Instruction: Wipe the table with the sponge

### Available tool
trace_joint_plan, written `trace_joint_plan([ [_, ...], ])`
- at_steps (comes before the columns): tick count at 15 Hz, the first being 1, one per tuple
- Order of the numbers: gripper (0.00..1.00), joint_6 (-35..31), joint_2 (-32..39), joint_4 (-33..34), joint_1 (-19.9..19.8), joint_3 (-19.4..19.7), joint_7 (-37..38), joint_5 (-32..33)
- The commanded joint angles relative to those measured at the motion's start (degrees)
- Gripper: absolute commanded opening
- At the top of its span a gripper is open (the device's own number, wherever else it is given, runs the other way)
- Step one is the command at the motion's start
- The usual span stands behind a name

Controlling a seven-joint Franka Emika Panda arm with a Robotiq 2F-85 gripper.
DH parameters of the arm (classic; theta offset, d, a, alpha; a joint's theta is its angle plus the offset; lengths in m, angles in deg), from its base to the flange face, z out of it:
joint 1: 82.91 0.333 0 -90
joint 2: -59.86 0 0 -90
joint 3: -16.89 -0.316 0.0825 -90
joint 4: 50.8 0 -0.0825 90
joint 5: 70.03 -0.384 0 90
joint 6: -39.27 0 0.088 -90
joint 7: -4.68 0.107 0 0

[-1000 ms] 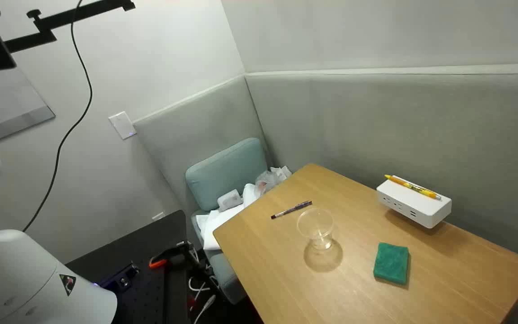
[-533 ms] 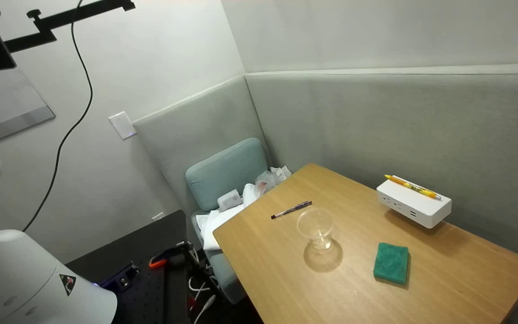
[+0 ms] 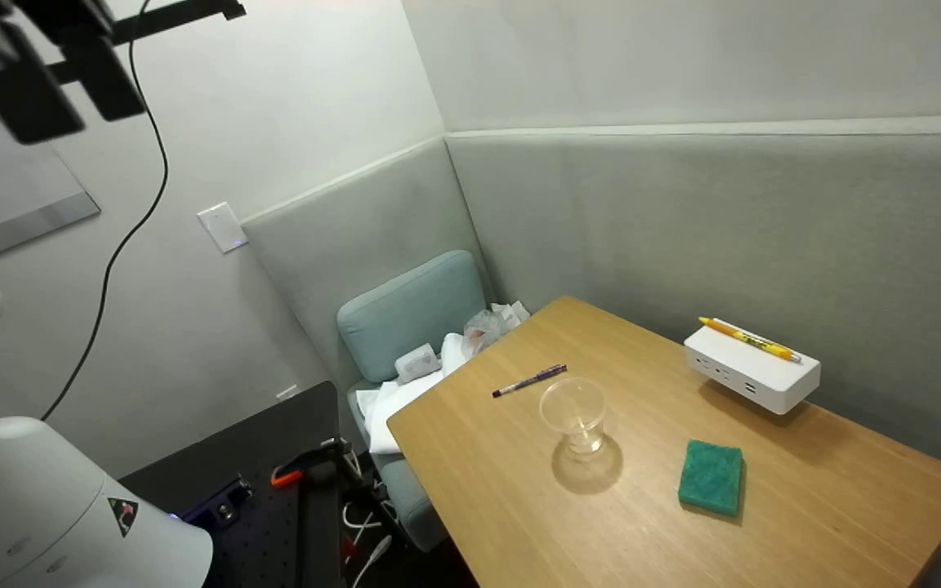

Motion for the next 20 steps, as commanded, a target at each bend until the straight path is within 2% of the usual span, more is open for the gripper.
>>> trace_joint_plan([
  [1,1.0,-9.0,6.7,0.1,-0.8,-0.4,2.7,-0.7],
  [8,1.0,-28.0,23.5,1.5,-0.9,-0.9,3.4,-3.0],
  [12,1.0,-35.8,32.6,3.2,-1.1,-1.3,3.4,-5.9],
  [17,1.0,-40.4,41.6,6.2,-1.6,-2.2,2.9,-10.1],
  [18,1.0,-39.3,38.3,3.8,-2.0,-2.4,2.6,-8.7],
  [20,1.0,-39.5,39.9,4.2,-2.2,-2.7,2.6,-8.8],
])
